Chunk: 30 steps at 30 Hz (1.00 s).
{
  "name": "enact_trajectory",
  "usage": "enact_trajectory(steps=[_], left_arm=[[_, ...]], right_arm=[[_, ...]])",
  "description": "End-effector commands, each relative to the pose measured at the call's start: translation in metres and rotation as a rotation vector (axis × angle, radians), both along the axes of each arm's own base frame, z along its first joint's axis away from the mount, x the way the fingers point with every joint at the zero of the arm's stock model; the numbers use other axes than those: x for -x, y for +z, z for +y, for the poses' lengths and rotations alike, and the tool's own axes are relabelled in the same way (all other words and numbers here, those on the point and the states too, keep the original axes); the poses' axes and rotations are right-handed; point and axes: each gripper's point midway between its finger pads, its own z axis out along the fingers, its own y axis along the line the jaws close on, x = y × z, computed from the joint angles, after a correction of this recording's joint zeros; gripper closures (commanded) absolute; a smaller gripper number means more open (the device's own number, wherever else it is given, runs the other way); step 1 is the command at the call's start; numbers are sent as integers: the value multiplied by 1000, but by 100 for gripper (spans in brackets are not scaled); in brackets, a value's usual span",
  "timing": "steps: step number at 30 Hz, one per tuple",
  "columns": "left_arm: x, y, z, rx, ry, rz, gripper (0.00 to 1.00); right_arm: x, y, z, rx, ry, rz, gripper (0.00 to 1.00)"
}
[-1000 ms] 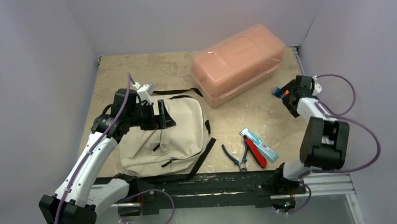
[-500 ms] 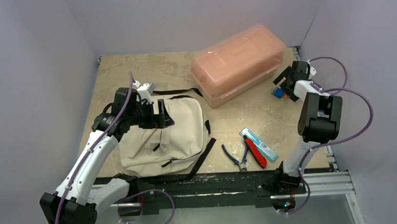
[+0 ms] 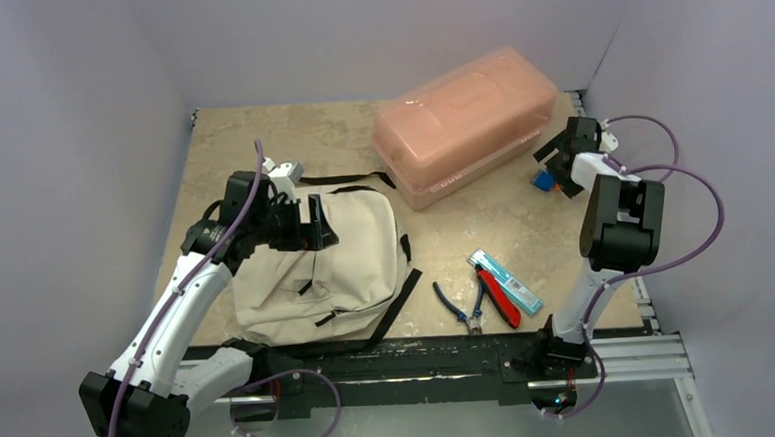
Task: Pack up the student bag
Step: Pick up the stationery from the center of the board.
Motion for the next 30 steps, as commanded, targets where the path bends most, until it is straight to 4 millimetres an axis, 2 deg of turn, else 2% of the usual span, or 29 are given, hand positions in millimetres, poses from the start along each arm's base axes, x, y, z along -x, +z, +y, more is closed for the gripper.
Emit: enact_trajectory(steps=[1, 10, 16, 20, 25, 30], left_arm=[[-9, 4, 5, -13, 9, -56, 16], [-11, 4, 11, -25, 32, -61, 16], [-12, 3, 12, -25, 34, -57, 16], [-13, 4, 13, -24, 41, -58, 16], [-15, 5, 13, -10, 45, -57, 16], [-16, 3, 15, -7, 52, -51, 16]], right_arm=[[-10, 0, -14, -22, -105, -26, 5], [10, -16, -38, -20, -209, -2, 16], [14, -22, -51, -23, -219, 14, 16], [14, -30, -45, -45, -176, 38, 28], [13, -33, -37, -84, -156, 19, 30], [9, -28, -37, -79, -145, 5, 48]])
